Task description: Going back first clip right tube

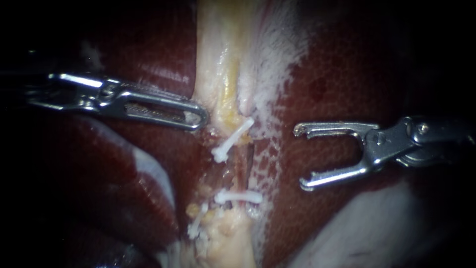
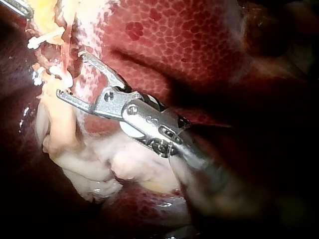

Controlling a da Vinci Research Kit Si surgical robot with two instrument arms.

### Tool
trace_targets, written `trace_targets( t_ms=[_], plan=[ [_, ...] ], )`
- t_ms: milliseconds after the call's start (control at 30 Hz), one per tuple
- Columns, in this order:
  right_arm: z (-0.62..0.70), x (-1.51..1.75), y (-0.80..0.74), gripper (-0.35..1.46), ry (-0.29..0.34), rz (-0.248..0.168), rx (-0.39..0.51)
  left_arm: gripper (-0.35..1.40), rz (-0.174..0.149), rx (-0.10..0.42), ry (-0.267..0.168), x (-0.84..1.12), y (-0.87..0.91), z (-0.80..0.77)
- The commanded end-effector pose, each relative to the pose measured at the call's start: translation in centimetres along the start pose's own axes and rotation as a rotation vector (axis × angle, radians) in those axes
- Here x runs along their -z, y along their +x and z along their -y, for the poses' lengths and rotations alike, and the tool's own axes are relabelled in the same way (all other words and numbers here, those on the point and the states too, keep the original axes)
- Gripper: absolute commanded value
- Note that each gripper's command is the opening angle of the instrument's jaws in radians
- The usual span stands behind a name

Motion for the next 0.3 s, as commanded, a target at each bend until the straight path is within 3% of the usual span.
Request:
trace_targets(
  t_ms=[33,300],
  plan=[
    [0.0,0.0,0.0,0.6,0.0,0.0,0.0,-0.35,-0.003,0.0,-0.002,0.0,0.0,0.0],
    [0.0,0.0,0.01,0.6,0.0,0.0,0.0,-0.35,-0.003,0.0,-0.002,-0.01,0.0,0.0]
  ],
)
